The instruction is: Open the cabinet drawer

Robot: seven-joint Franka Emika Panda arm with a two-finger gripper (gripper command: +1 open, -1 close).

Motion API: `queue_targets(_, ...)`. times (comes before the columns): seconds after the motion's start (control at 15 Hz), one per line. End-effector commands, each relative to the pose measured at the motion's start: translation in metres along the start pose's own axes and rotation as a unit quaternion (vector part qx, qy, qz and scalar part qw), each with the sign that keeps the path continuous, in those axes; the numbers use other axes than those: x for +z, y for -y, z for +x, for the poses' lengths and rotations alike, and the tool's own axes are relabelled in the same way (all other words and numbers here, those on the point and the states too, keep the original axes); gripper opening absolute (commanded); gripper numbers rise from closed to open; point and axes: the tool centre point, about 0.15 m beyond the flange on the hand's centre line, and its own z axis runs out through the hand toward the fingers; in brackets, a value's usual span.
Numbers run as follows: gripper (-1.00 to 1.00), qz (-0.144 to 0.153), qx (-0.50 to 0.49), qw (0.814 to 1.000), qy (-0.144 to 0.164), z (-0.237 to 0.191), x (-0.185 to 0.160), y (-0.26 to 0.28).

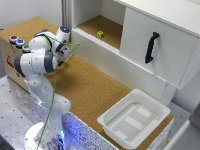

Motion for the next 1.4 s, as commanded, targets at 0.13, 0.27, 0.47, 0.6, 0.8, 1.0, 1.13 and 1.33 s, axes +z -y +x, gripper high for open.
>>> queue_targets(0.13,-1.0,0.034,0.012,0.999,-0.006,-0.003,0.013,-0.044)
queue_targets(0.27,-1.0,0.037,0.021,0.999,-0.007,-0.007,0.011,-0.056)
queue_targets(0.47,-1.0,0.038,0.031,0.999,-0.004,-0.011,0.009,-0.071)
queue_targets(0.6,-1.0,0.04,0.034,0.999,-0.002,-0.012,0.008,-0.078)
queue_targets(0.8,-1.0,0.042,0.035,0.998,-0.001,-0.012,0.005,-0.089)
queue_targets(1.0,-1.0,0.04,0.035,0.999,0.003,-0.01,0.004,-0.101)
queue_targets(1.13,-1.0,0.038,0.04,0.998,0.004,-0.009,0.002,-0.109)
queue_targets(1.33,-1.0,0.036,0.047,0.998,0.008,-0.006,0.002,-0.121)
